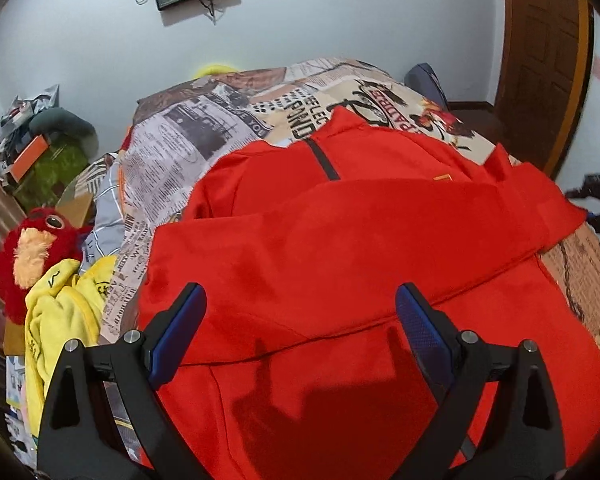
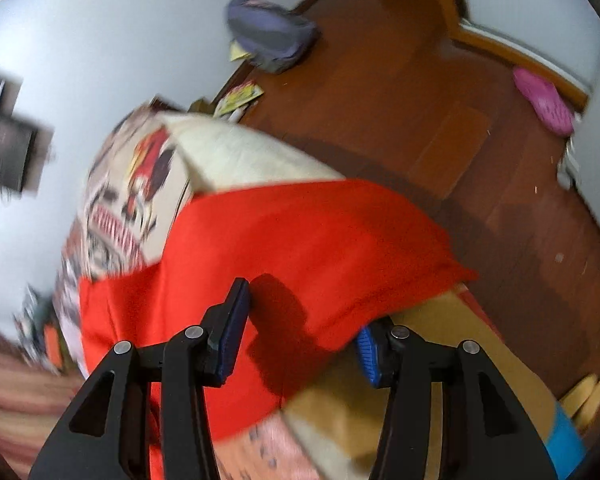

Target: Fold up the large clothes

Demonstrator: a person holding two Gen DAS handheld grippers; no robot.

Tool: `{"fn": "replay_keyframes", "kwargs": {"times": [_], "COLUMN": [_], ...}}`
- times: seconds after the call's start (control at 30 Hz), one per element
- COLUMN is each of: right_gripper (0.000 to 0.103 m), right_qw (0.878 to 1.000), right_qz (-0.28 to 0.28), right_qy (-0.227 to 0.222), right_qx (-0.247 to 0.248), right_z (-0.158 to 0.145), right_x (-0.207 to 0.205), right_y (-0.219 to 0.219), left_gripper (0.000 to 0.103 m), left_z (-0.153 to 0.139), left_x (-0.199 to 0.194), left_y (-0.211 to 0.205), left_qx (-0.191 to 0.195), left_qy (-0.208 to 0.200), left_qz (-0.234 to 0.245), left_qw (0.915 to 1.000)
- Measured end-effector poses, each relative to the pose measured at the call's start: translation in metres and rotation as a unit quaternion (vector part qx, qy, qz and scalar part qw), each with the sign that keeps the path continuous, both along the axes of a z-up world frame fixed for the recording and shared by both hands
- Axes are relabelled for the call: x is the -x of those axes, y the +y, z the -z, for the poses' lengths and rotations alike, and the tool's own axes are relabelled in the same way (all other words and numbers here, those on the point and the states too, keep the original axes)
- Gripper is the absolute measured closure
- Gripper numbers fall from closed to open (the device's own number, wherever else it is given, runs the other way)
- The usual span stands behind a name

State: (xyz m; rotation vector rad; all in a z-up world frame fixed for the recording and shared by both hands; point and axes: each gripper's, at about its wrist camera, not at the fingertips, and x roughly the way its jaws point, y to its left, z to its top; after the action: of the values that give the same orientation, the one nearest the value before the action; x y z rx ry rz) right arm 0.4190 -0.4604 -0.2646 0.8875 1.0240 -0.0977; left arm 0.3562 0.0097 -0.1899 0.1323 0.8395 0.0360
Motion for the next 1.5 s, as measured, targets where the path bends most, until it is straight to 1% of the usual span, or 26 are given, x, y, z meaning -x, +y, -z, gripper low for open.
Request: {"fn": "replay_keyframes", "kwargs": {"times": [0.07,0.1,0.13,0.17,0.2,0.23,0.3,0.43,0.53,0.6,0.63,0.73,0.8,0.87,0.93,0.97,1.03,1.1,1.2,1.33,1.37,1.5], "right_gripper": [0.061,0.064,0.074,0.086,0.091,0.093,0.094,0.096,0.096,0.096,0.096,0.096,0.096,0.096,0.096,0.096,0.096,0.096,0.096,0.096,0.096,0.096], "right_qw": [1.000,0.999,0.999,0.997,0.996,0.996,0.996,0.993,0.987,0.983,0.979,0.968,0.955,0.938,0.923,0.918,0.913,0.911,0.908,0.902,0.901,0.895], "right_qz": [0.014,0.019,0.023,0.025,0.025,0.024,0.026,0.021,0.001,-0.018,-0.033,-0.069,-0.101,-0.136,-0.176,-0.194,-0.225,-0.250,-0.290,-0.348,-0.365,-0.404], "right_qy": [0.005,0.008,0.013,0.019,0.019,0.013,-0.005,-0.054,-0.099,-0.124,-0.139,-0.169,-0.192,-0.214,-0.235,-0.241,-0.245,-0.242,-0.224,-0.174,-0.153,-0.088], "right_qx": [0.012,0.028,0.047,0.069,0.079,0.082,0.090,0.107,0.125,0.136,0.146,0.174,0.203,0.236,0.250,0.248,0.237,0.222,0.201,0.185,0.180,0.166], "right_z": [-0.003,-0.006,-0.009,-0.012,-0.016,-0.022,-0.035,-0.079,-0.124,-0.145,-0.160,-0.186,-0.204,-0.219,-0.229,-0.231,-0.230,-0.225,-0.204,-0.164,-0.148,-0.101], "right_x": [-0.004,-0.005,-0.006,-0.006,-0.004,-0.002,0.003,0.014,0.021,0.020,0.023,0.022,0.026,0.029,0.035,0.035,0.035,0.033,0.025,0.020,0.019,0.027], "right_y": [-0.001,-0.001,0.000,0.001,0.003,0.004,0.003,0.004,0.021,0.037,0.049,0.085,0.117,0.153,0.186,0.202,0.229,0.254,0.294,0.339,0.353,0.376], "left_gripper": [0.007,0.007,0.007,0.007,0.007,0.007,0.007,0.007,0.007,0.007,0.007,0.007,0.007,0.007,0.007,0.007,0.007,0.007,0.007,0.007,0.007,0.007], "left_z": [0.000,0.000,-0.001,-0.001,-0.002,-0.003,-0.005,-0.012,-0.018,-0.021,-0.022,-0.026,-0.028,-0.029,-0.031,-0.031,-0.031,-0.030,-0.028,-0.024,-0.022,-0.017], "left_x": [0.003,0.003,0.004,0.005,0.007,0.009,0.013,0.024,0.033,0.038,0.041,0.050,0.055,0.060,0.065,0.067,0.070,0.074,0.077,0.082,0.083,0.086], "left_y": [0.001,0.003,0.005,0.008,0.012,0.015,0.022,0.032,0.037,0.041,0.043,0.048,0.052,0.056,0.061,0.064,0.069,0.074,0.081,0.089,0.090,0.094], "left_qx": [-0.007,-0.008,-0.003,0.004,0.013,0.017,0.019,0.022,0.023,0.025,0.028,0.037,0.042,0.044,0.045,0.045,0.048,0.053,0.059,0.065,0.065,0.061], "left_qy": [-0.004,-0.005,-0.005,-0.004,-0.002,0.000,-0.001,-0.007,-0.014,-0.017,-0.018,-0.023,-0.026,-0.028,-0.030,-0.032,-0.033,-0.033,-0.031,-0.024,-0.022,-0.012], "left_qz": [-0.004,-0.011,-0.015,-0.017,-0.019,-0.022,-0.029,-0.035,-0.034,-0.035,-0.035,-0.035,-0.033,-0.032,-0.032,-0.033,-0.033,-0.035,-0.038,-0.040,-0.040,-0.041], "left_qw": [1.0000,0.9999,0.9999,0.9998,0.9997,0.9996,0.9994,0.9991,0.9990,0.9989,0.9988,0.9984,0.9982,0.9981,0.9980,0.9979,0.9978,0.9975,0.9971,0.9968,0.9968,0.9973]}}
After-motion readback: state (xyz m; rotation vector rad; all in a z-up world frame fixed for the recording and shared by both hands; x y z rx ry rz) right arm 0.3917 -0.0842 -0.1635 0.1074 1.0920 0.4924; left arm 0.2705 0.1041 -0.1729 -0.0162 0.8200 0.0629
